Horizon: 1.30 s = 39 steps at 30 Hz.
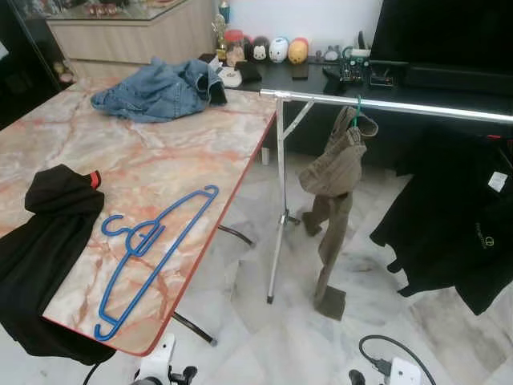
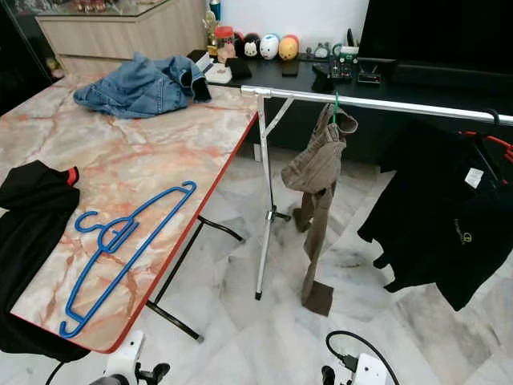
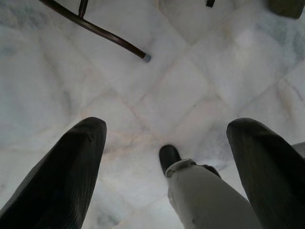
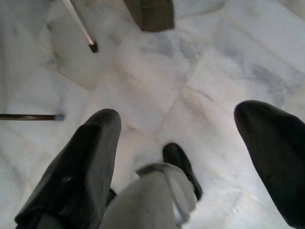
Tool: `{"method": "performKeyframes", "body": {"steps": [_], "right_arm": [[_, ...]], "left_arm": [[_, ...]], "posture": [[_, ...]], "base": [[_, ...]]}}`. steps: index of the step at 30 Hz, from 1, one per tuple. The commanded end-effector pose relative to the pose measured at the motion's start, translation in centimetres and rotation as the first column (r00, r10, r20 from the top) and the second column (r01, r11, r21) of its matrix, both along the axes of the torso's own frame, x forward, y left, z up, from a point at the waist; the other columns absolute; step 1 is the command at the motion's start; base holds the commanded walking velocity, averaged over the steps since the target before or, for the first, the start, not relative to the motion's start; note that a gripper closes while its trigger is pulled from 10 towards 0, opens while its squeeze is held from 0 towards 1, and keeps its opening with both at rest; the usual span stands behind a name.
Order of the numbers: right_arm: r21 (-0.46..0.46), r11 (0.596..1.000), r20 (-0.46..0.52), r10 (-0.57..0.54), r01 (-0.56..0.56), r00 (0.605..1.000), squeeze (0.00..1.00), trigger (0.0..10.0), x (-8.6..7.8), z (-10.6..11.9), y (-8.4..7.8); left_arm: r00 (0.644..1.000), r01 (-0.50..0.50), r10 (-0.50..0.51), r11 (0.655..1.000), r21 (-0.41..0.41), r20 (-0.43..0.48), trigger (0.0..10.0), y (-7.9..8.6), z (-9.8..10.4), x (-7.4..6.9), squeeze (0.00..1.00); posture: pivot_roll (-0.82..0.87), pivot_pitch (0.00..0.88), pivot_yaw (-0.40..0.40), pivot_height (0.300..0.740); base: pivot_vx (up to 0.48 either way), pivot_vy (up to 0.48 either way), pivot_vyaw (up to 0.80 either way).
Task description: Hang hanger
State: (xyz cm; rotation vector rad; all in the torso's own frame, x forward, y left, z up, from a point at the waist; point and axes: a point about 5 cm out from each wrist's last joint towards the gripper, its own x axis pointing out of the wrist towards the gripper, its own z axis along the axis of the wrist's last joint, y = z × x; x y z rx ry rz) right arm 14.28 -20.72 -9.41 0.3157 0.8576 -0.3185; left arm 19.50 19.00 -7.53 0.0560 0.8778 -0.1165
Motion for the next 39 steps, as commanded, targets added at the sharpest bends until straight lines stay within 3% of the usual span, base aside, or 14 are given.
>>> {"method": "performKeyframes", "body": {"steps": [1, 13, 30, 39], "right_arm": [[0.005, 1.0, -0.002, 0.004, -0.004, 1.0, 0.0, 10.0, -0.1, -0.1, 0.3], [0.002, 1.0, -0.009, 0.004, -0.004, 1.0, 0.0, 10.0, -0.2, -0.1, 0.2], [0.003, 1.0, -0.014, -0.006, 0.006, 1.0, 0.0, 10.0, -0.6, -0.1, -0.4], [0.002, 1.0, -0.016, 0.008, -0.008, 1.0, 0.0, 10.0, -0.4, -0.1, -0.2]], "left_arm": [[0.999, 0.023, -0.022, 0.999, 0.025, -0.046, 10.0, 0.4, -0.6, -1.2, 0.0], [0.981, 0.179, -0.171, 0.979, 0.097, -0.089, 10.0, 0.1, -1.2, -2.4, 0.0], [0.986, 0.155, -0.149, 0.983, 0.096, -0.072, 10.0, -0.1, -1.1, -2.2, 0.0], [0.989, 0.137, -0.131, 0.986, 0.097, -0.067, 10.0, 0.2, -0.9, -1.9, 0.0]], "posture": [[-0.05, 0.0, 0.071, 0.74], [-0.04, 0.001, 0.069, 0.74], [-0.04, 0.0, 0.068, 0.74], [-0.04, 0.001, 0.068, 0.74]], "base": [[0.0, 0.0, 0.0], [0.0, -0.024, 0.0], [0.0, -0.254, 0.0], [0.0, 0.0, -0.79]]}}
